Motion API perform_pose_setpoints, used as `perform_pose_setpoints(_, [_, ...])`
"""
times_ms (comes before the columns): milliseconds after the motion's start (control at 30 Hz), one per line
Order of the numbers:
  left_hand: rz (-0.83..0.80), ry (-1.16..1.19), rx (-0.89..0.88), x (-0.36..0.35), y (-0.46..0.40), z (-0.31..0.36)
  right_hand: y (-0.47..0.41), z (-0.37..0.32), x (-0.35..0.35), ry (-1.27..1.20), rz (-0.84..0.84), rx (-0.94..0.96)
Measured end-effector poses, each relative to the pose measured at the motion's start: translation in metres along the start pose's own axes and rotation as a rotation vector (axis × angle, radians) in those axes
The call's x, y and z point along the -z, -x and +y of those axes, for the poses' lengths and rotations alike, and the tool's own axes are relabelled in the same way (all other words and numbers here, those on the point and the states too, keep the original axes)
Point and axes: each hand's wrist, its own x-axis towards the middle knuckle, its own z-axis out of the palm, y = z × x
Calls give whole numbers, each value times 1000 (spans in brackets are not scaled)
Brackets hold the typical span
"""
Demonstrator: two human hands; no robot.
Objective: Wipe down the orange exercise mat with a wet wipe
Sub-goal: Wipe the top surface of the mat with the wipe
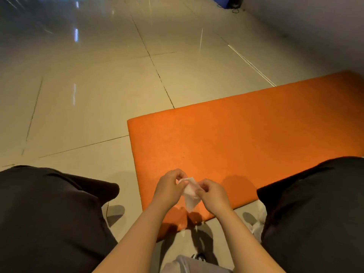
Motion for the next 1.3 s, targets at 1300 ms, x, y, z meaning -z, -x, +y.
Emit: perform_pose_setpoints(1300, [383, -110, -88, -56, 112, 282, 58, -1, 311, 251, -133, 798])
